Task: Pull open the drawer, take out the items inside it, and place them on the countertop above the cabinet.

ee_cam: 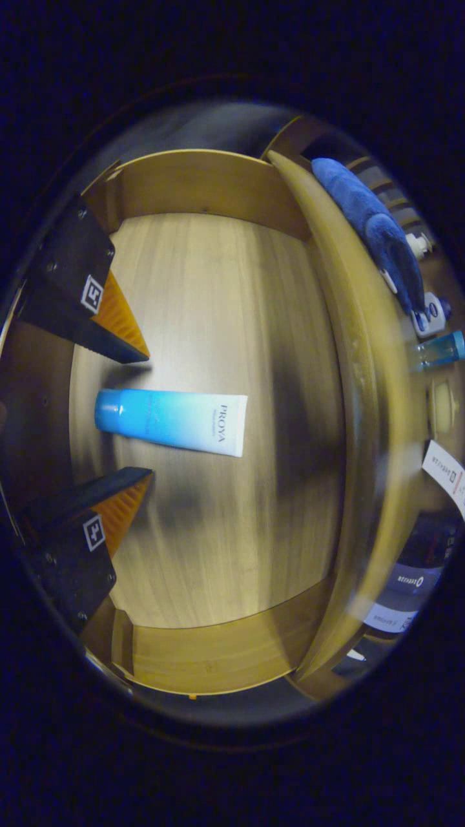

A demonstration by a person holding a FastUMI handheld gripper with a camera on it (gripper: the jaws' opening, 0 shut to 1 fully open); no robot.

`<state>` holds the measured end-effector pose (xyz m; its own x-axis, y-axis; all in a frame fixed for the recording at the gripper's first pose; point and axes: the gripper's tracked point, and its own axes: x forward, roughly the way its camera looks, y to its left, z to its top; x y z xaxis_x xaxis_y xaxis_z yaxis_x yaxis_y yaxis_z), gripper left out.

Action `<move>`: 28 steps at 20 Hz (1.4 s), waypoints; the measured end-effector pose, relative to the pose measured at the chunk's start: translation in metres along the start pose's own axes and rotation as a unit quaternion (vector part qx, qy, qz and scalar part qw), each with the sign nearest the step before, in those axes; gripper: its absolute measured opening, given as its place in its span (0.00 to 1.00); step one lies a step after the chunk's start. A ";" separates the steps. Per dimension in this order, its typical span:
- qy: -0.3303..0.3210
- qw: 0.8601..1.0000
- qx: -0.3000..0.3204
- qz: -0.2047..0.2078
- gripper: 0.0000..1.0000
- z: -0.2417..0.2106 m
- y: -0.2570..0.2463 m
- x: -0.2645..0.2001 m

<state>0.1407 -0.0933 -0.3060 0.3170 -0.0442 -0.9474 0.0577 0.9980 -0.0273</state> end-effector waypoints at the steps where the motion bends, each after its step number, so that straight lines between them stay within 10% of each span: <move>1: -0.007 1.000 0.013 0.006 0.97 0.009 0.002 -0.004; 4: -0.007 0.999 0.042 0.011 0.97 0.024 0.010 -0.005; 7: 0.018 0.998 0.041 -0.042 0.64 0.018 -0.007 0.013; 13: -0.025 0.999 0.004 -0.036 0.40 0.024 -0.007 0.003; 21: -0.159 0.986 -0.056 0.005 0.40 0.026 0.018 -0.069; 28: -0.358 0.926 -0.117 -0.007 0.40 0.065 0.035 -0.156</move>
<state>0.1546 -0.0548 -0.1385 0.8690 0.0072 -0.4948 -0.1134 0.9762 -0.1850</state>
